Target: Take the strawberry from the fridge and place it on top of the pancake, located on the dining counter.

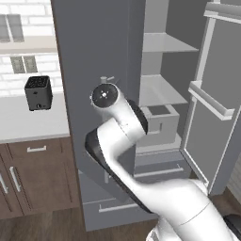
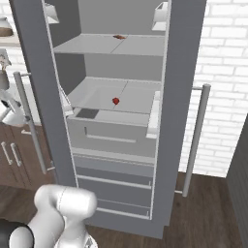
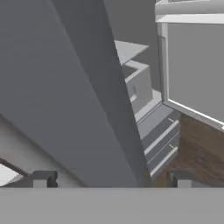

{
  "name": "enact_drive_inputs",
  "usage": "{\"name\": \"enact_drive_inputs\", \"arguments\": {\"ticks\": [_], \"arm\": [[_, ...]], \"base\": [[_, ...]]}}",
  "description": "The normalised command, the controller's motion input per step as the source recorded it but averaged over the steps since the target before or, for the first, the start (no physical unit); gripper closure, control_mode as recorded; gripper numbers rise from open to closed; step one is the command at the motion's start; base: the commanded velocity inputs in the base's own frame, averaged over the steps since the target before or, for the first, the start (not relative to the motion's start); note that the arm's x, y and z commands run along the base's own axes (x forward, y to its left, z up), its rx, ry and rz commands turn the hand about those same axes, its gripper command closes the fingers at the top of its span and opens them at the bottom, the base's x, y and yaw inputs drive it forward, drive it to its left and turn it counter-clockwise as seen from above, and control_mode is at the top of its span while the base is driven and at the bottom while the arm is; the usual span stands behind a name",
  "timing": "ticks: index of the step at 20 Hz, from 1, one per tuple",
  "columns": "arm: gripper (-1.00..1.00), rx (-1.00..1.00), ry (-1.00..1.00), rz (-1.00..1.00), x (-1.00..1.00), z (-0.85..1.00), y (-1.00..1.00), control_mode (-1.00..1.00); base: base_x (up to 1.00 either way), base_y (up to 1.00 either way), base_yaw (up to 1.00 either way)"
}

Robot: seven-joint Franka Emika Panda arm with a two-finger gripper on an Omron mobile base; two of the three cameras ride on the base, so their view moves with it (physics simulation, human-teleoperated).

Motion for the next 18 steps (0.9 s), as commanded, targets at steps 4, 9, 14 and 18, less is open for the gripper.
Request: {"name": "enact_drive_inputs", "arguments": {"ticks": [4, 9, 14, 18], "arm": [[-1.0, 0.5, 0.12, 0.15, -0.07, 0.55, -0.87, -1.0], [-1.0, 0.51, 0.14, 0.11, -0.05, 0.32, -0.93, -1.0], [-1.0, 0.44, 0.22, 0.01, 0.19, 0.02, -0.86, -1.0], [-1.0, 0.37, 0.26, 0.11, 0.46, 0.0, -0.36, -1.0]], "base": [[0.0, 0.0, 0.0], [0.0, 0.0, 0.0], [0.0, 0.0, 0.0], [0.0, 0.0, 0.0]]}}
